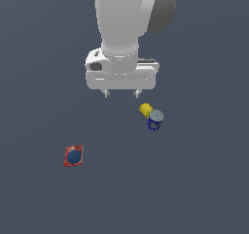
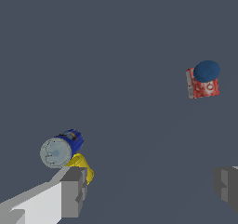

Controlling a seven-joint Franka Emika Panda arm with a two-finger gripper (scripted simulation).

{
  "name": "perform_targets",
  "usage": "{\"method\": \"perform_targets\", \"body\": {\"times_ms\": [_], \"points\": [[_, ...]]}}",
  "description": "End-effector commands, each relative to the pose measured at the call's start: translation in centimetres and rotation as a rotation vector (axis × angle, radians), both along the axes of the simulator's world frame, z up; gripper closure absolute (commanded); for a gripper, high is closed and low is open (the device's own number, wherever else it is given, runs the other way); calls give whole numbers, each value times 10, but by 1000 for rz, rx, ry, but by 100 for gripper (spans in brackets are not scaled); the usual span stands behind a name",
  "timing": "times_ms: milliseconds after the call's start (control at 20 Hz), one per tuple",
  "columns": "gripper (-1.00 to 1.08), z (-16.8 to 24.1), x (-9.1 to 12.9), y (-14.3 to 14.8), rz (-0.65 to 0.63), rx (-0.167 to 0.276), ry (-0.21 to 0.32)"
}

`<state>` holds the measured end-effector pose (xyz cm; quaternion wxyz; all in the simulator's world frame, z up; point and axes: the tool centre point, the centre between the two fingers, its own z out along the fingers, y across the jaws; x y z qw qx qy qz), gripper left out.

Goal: Pick up a designated object from a clutter of objects.

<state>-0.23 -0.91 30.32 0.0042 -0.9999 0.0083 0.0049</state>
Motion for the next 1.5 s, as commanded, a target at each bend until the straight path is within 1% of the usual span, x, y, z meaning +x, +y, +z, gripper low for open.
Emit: {"method": "perform_targets", "body": {"times_ms": [0, 150, 400, 750, 950, 1150, 1450], "points": [[-92, 0, 0, 0, 0, 0, 0], [-92, 3, 1, -1, -10, 5, -7], [-92, 15, 7, -7, -53, 23, -33], [-92, 11, 6, -4, -44, 21, -32], [-92, -2, 3, 5, -17, 18, -32], [-92, -23, -3, 19, 30, 11, -29], [-92, -69, -21, 51, 136, -1, -25]]}}
